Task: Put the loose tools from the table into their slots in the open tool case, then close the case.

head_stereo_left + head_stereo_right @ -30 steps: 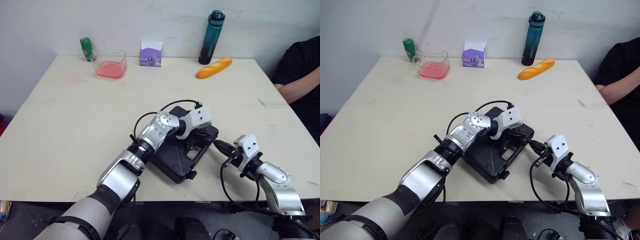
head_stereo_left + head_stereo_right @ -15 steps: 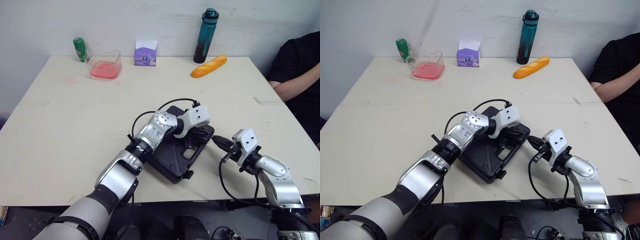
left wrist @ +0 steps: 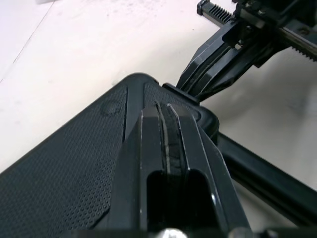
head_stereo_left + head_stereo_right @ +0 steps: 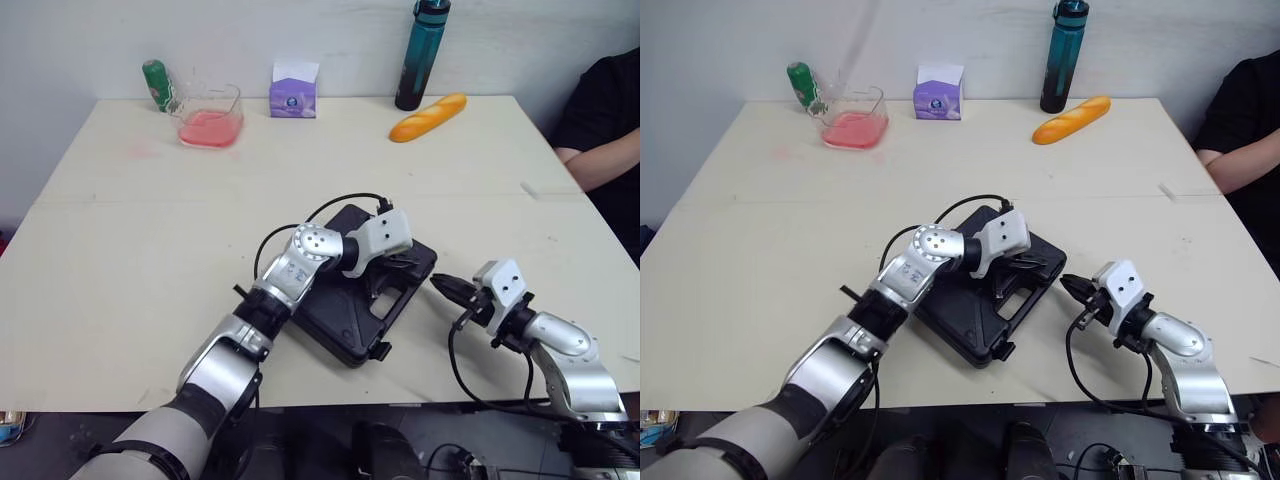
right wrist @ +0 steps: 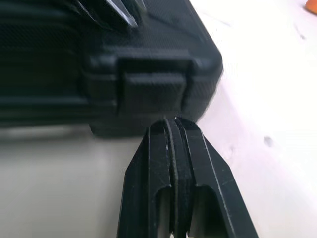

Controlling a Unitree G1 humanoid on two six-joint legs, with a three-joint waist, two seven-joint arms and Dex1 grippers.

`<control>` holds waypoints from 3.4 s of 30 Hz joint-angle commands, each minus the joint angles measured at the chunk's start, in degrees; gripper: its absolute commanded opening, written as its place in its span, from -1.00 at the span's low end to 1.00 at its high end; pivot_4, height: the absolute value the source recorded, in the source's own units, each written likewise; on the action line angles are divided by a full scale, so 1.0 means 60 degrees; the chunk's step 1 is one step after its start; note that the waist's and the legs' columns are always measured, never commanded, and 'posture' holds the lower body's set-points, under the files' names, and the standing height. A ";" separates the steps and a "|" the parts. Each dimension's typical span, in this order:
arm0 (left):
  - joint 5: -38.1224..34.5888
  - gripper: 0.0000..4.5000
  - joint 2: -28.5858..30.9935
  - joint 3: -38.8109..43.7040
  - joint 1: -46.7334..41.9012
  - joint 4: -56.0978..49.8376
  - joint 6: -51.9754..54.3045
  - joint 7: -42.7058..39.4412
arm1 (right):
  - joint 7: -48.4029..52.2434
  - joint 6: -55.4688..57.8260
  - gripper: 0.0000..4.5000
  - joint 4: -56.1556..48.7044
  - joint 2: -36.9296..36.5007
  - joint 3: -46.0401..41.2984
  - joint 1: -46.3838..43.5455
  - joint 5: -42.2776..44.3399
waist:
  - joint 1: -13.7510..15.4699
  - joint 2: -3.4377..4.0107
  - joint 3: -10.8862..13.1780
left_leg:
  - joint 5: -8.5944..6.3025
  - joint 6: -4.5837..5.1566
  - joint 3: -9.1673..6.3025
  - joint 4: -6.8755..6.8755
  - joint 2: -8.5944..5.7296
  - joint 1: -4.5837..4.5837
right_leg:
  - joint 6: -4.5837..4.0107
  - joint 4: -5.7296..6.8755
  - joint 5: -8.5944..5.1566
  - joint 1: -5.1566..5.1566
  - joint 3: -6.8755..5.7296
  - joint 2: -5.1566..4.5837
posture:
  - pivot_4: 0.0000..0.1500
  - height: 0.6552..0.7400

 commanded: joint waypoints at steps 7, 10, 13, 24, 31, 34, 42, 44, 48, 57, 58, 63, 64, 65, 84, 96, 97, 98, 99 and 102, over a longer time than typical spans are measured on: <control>-0.1281 -0.98 0.1731 0.0476 0.1643 -0.4163 0.0815 -0.1329 | 0.0998 -0.0773 -1.00 -0.0768 -0.0503 -0.0824 0.1364 0.0791 | 0.0056 0.0020 0.0270 | 0.0028 0.0015 0.0019 0.0002 -0.0010 -0.0011 | 0.0007 0.0021 0.0003 -0.0014 -0.0062 0.0030 | 1.00 1.00; -0.1555 -0.98 0.2192 0.0569 0.2116 -0.5103 0.0882 -0.1514 | 0.1349 -0.1207 -1.00 -0.0814 -0.0413 -0.0829 0.1583 0.0959 | 0.0183 0.0026 0.0309 | 0.0033 0.0035 0.0019 0.0008 -0.0031 -0.0032 | 0.0029 0.0021 0.0016 -0.0026 -0.0055 0.0028 | 1.00 1.00; -0.1818 -0.98 0.2682 0.0650 0.2730 -0.6047 0.0920 -0.1663 | 0.1807 -0.1624 -1.00 -0.0836 -0.0288 -0.0778 0.1849 0.1250 | 0.0246 0.0028 0.0323 | 0.0032 0.0041 0.0015 0.0013 -0.0038 -0.0043 | 0.0035 0.0020 0.0019 -0.0027 -0.0058 0.0029 | 1.00 1.00; -0.2549 -0.98 0.3290 0.0766 0.3689 -0.8016 0.2073 -0.1321 | 0.2754 -0.1939 -1.00 -0.1123 -0.0364 0.0262 0.2590 0.1156 | 0.0466 0.0029 0.0329 | 0.0052 0.0084 -0.0009 0.0053 -0.0091 -0.0137 | 0.0073 0.0029 0.0040 -0.0083 -0.0065 0.0016 | 1.00 1.00; -0.2056 -0.98 0.3539 0.0095 0.3870 -0.7841 0.2150 -0.1115 | 0.2968 -0.1886 -1.00 -0.1406 -0.0466 0.0586 0.2804 0.1074 | 0.0470 0.0029 0.0329 | 0.0063 0.0080 -0.0013 0.0056 -0.0096 -0.0129 | 0.0073 0.0037 0.0041 -0.0087 -0.0061 0.0008 | 1.00 1.00; -0.1751 -0.98 0.3548 -0.0299 0.4008 -0.7633 0.2129 -0.0972 | 0.3014 -0.1867 -1.00 -0.1492 -0.0544 0.0620 0.2935 0.1055 | 0.0469 0.0029 0.0330 | 0.0064 0.0079 -0.0013 0.0056 -0.0099 -0.0130 | 0.0072 0.0041 0.0041 -0.0090 -0.0061 0.0010 | 1.00 1.00; -0.0868 -0.98 0.3783 -0.1256 0.4447 -0.7131 0.2562 -0.0597 | 0.3148 -0.1943 -1.00 -0.1656 -0.0673 0.0612 0.3200 0.1200 | 0.0478 0.0030 0.0326 | 0.0055 0.0098 -0.0035 0.0143 -0.0096 -0.0119 | 0.0074 0.0062 0.0043 -0.0047 -0.0058 0.0004 | 1.00 1.00; -0.0732 -0.98 0.3895 -0.1400 0.4515 -0.7049 0.2881 -0.0497 | 0.3157 -0.1978 -1.00 -0.1721 -0.0656 0.0623 0.3259 0.1218 | 0.0472 0.0031 0.0318 | 0.0041 0.0108 -0.0045 0.0163 -0.0092 -0.0103 | 0.0076 0.0062 0.0050 -0.0016 -0.0055 0.0002 | 1.00 1.00; -0.0516 -0.98 0.4229 -0.1586 0.4711 -0.6833 0.3348 -0.0272 | 0.3003 -0.1886 -1.00 -0.2062 -0.0529 0.0876 0.3264 0.1137 | 0.0468 0.0032 0.0220 | 0.0027 0.0107 -0.0064 0.0170 -0.0081 -0.0092 | 0.0061 0.0054 0.0060 0.0007 -0.0013 -0.0021 | 1.00 1.00; -0.0592 -0.98 0.4425 -0.1598 0.4679 -0.6820 0.3651 0.0076 | 0.2655 -0.1796 -1.00 -0.2277 -0.0370 0.1378 0.2944 0.0988 | 0.0467 0.0019 0.0107 | -0.0027 0.0125 -0.0063 0.0165 -0.0034 -0.0008 | 0.0023 0.0055 0.0039 0.0069 -0.0018 -0.0045 | 1.00 1.00; -0.0595 -0.98 0.4448 -0.1604 0.4671 -0.6825 0.3721 0.0095 | 0.2624 -0.1773 -1.00 -0.2348 -0.0319 0.1498 0.2882 0.0968 | 0.0463 0.0019 0.0099 | -0.0030 0.0123 -0.0062 0.0166 -0.0031 -0.0002 | 0.0021 0.0055 0.0038 0.0073 -0.0017 -0.0044 | 1.00 1.00; -0.0584 -0.98 0.4563 -0.1665 0.4663 -0.6829 0.3824 0.0100 | 0.2422 -0.1616 -1.00 -0.2671 -0.0183 0.1810 0.2571 0.0994 | 0.0462 0.0037 0.0074 | -0.0048 0.0111 -0.0061 0.0166 -0.0006 0.0035 | 0.0002 0.0051 0.0027 0.0110 -0.0019 -0.0028 | 1.00 1.00; -0.0591 -0.98 0.4571 -0.1672 0.4650 -0.6821 0.3843 0.0106 | 0.2392 -0.1590 -1.00 -0.2700 -0.0183 0.1843 0.2507 0.1006 | 0.0457 0.0039 0.0072 | -0.0049 0.0110 -0.0062 0.0166 -0.0004 0.0036 | 0.0001 0.0051 0.0026 0.0110 -0.0019 -0.0028 | 1.00 1.00; -0.0590 -0.98 0.4585 -0.1687 0.4644 -0.6799 0.3848 0.0108 | 0.2363 -0.1551 -1.00 -0.2735 -0.0173 0.1881 0.2434 0.1034 | 0.0451 0.0042 0.0069 | -0.0049 0.0109 -0.0062 0.0166 -0.0002 0.0037 | -0.0002 0.0051 0.0025 0.0110 -0.0019 -0.0026 | 1.00 1.00; -0.0545 -0.98 0.4642 -0.1814 0.4559 -0.6599 0.3941 0.0146 | 0.2454 -0.1187 -1.00 -0.2510 -0.0252 0.1772 0.1480 0.1093 | 0.0419 0.0051 0.0058 | -0.0049 0.0109 -0.0061 0.0166 0.0013 0.0040 | -0.0017 0.0054 0.0026 0.0106 -0.0017 -0.0017 | 1.00 1.00; -0.0703 -0.98 0.4639 -0.1660 0.4632 -0.6567 0.3504 0.0185 | 0.2699 -0.0679 -1.00 -0.2585 -0.0408 0.1699 0.1278 0.1212 | 0.0398 0.0064 0.0049 | -0.0049 0.0107 -0.0062 0.0163 0.0022 0.0040 | -0.0029 0.0054 0.0024 0.0099 -0.0015 -0.0015 | 1.00 1.00; -0.0764 -0.98 0.4587 -0.1555 0.4644 -0.6575 0.3287 0.0195 | 0.2754 -0.0635 -1.00 -0.2623 -0.0473 0.1658 0.1311 0.1248 | 0.0399 0.0065 0.0048 | -0.0049 0.0107 -0.0062 0.0163 0.0022 0.0040 | -0.0029 0.0054 0.0024 0.0099 -0.0014 -0.0015 | 1.00 1.00; -0.0873 -0.98 0.4508 -0.1366 0.4641 -0.6590 0.3033 0.0224 | 0.2791 -0.0605 -1.00 -0.2654 -0.0545 0.1592 0.1338 0.1285 | 0.0401 0.0065 0.0049 | -0.0049 0.0107 -0.0062 0.0163 0.0022 0.0038 | -0.0029 0.0054 0.0025 0.0096 -0.0014 -0.0015 | 1.00 1.00; -0.0988 -0.98 0.4422 -0.1157 0.4636 -0.6587 0.2533 0.0209 | 0.2836 -0.0572 -1.00 -0.2686 -0.0633 0.1526 0.1368 0.1330 | 0.0402 0.0068 0.0051 | -0.0049 0.0107 -0.0061 0.0162 0.0022 0.0036 | -0.0029 0.0054 0.0025 0.0093 -0.0013 -0.0015 | 1.00 1.00; -0.1605 -0.98 0.3968 -0.0289 0.4662 -0.6622 0.1400 0.0266 | 0.3009 -0.0488 -1.00 -0.2793 -0.0950 0.1372 0.1486 0.1463 | 0.0426 0.0087 0.0066 | -0.0049 0.0107 -0.0054 0.0161 0.0018 0.0012 | -0.0029 0.0058 0.0026 0.0056 -0.0002 -0.0018 | 1.00 1.00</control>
